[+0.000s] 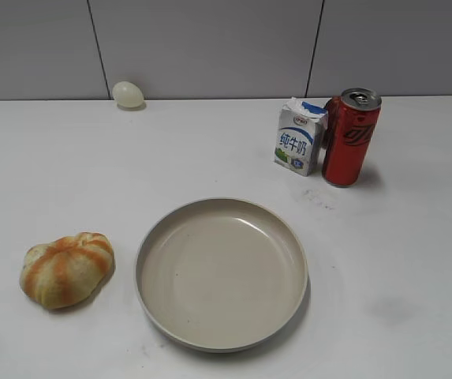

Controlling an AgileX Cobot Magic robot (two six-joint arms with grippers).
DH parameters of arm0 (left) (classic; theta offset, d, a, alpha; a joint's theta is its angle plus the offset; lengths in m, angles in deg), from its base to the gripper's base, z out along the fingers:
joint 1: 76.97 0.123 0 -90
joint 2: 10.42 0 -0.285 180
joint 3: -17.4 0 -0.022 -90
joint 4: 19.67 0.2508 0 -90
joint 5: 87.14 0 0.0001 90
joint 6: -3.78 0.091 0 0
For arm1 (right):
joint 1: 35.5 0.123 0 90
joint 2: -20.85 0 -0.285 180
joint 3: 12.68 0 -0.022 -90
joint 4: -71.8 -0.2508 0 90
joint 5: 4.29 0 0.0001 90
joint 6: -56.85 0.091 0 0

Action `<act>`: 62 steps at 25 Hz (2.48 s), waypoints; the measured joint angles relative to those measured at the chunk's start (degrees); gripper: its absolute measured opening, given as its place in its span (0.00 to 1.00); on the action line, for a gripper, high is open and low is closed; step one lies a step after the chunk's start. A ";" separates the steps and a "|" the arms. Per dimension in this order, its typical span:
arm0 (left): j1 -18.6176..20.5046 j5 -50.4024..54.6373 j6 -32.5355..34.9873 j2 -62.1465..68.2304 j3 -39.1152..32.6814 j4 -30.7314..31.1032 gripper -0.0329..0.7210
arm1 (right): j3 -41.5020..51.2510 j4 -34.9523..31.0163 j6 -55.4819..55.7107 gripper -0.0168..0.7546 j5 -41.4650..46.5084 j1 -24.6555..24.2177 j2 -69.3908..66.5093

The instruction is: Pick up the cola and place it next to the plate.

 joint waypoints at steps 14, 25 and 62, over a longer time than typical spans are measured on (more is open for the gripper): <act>0.00 0.00 0.00 0.00 0.00 0.00 0.36 | 0.00 0.06 -0.05 0.77 -0.14 0.00 0.00; 0.00 0.00 0.00 0.00 0.00 0.00 0.36 | -5.57 0.11 0.00 0.77 -13.41 0.00 -22.65; 0.00 0.00 0.00 0.00 0.00 0.00 0.36 | -82.05 -3.26 -0.80 0.88 9.38 1.56 -116.11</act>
